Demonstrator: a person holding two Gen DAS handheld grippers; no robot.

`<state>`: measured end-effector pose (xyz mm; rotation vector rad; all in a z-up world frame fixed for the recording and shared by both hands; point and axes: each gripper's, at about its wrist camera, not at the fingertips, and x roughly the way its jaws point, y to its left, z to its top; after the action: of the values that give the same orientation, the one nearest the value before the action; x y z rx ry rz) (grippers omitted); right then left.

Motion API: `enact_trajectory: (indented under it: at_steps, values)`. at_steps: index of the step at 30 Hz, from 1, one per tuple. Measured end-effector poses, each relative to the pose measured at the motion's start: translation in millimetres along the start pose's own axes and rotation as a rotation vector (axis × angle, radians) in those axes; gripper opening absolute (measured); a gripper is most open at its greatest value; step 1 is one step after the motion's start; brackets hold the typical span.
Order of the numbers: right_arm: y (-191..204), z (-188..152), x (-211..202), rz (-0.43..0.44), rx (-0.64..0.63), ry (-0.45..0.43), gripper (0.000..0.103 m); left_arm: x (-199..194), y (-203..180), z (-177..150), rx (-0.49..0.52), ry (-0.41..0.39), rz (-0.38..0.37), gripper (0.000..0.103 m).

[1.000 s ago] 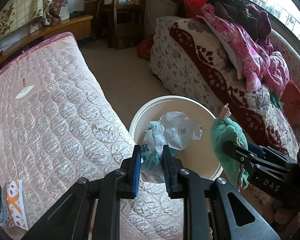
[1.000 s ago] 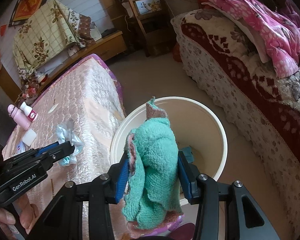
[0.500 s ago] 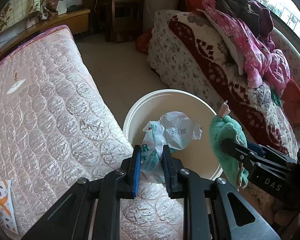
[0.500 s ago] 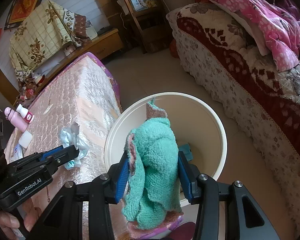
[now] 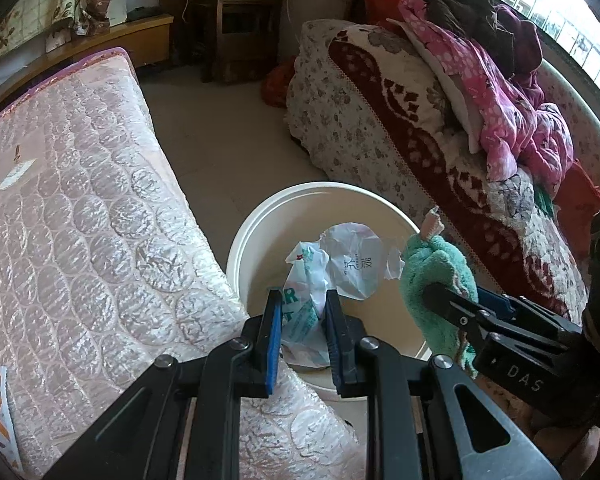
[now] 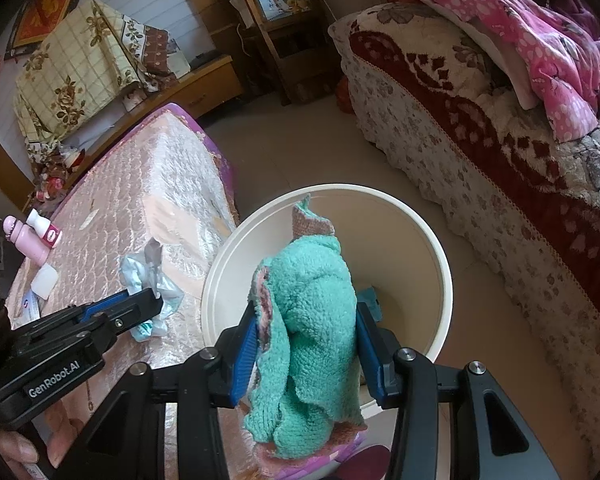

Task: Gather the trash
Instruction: 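Open both tools to drop the plush and bag into the bucket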

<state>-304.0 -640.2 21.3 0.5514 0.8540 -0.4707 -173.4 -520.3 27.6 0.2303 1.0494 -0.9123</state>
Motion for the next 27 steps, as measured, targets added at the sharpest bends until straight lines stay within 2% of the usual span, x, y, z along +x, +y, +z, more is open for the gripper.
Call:
enact_trajectory:
  at_steps: [13, 16, 18, 19, 21, 27]
  values:
    - [-2, 5, 13, -0.021, 0.014, 0.007, 0.05, 10, -3, 3, -0.004, 0.006, -0.037, 0.022]
    - [-3, 7, 15, -0.022, 0.02, 0.008, 0.054, 9, -4, 3, -0.011, -0.002, -0.045, 0.022]
    - [-4, 8, 16, -0.029, 0.026, 0.004, 0.062, 9, -5, 4, -0.013, -0.004, -0.05, 0.027]
    - [-5, 8, 16, -0.032, 0.029, -0.003, 0.063, 8, -4, 4, -0.015, -0.001, -0.052, 0.031]
    - [-5, 9, 15, -0.035, 0.033, -0.007, 0.063, 6, -3, 3, -0.024, -0.001, -0.06, 0.048]
    - [-7, 8, 12, -0.031, 0.045, -0.008, 0.063, -5, 3, 0, -0.048, -0.005, -0.063, 0.052]
